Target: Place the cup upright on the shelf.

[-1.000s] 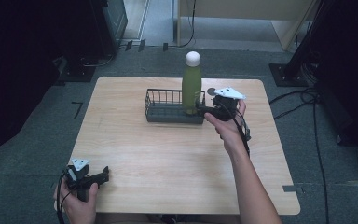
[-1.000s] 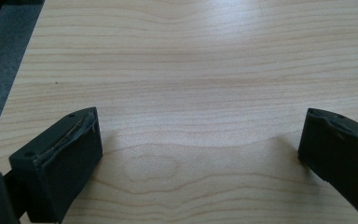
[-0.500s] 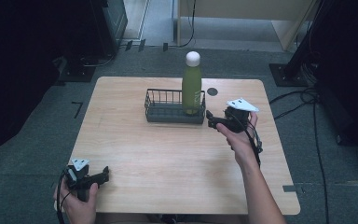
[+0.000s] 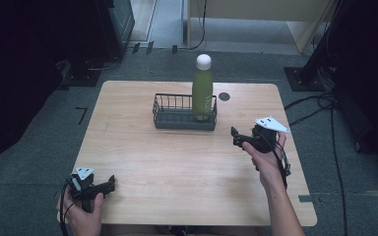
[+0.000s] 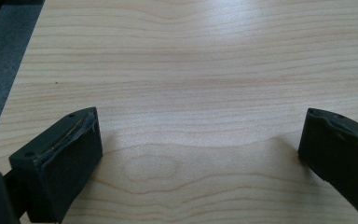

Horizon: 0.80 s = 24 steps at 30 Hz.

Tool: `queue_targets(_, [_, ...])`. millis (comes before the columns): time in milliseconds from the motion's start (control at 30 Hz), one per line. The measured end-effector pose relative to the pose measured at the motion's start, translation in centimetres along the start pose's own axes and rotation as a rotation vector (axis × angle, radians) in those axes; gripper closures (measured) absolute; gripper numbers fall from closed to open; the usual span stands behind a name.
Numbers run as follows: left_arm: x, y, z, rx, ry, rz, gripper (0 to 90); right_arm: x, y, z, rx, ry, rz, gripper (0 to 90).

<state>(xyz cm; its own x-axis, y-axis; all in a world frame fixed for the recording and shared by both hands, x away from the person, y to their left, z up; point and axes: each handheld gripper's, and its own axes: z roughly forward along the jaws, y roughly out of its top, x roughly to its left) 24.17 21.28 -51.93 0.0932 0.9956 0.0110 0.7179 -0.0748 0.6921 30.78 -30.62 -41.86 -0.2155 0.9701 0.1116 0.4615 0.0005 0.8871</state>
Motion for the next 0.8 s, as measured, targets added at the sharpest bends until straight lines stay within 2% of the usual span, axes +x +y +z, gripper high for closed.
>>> queue_targets(267, [0.0, 0.0, 0.0, -0.001, 0.000, 0.000, 0.0, -1.8, -2.5, -1.3, 0.019, -0.030, 0.024, 4.2])
queue_targets(633, [0.0, 0.0, 0.0, 0.000, 0.000, 0.002, 0.0, -4.3, -6.9, -2.3, 0.080, -0.075, 0.078, 4.3])
queue_targets(800, [0.0, 0.0, 0.0, 0.001, 0.000, 0.002, 0.0, -5.4, -8.6, -2.9, 0.106, -0.106, 0.089, 4.3])
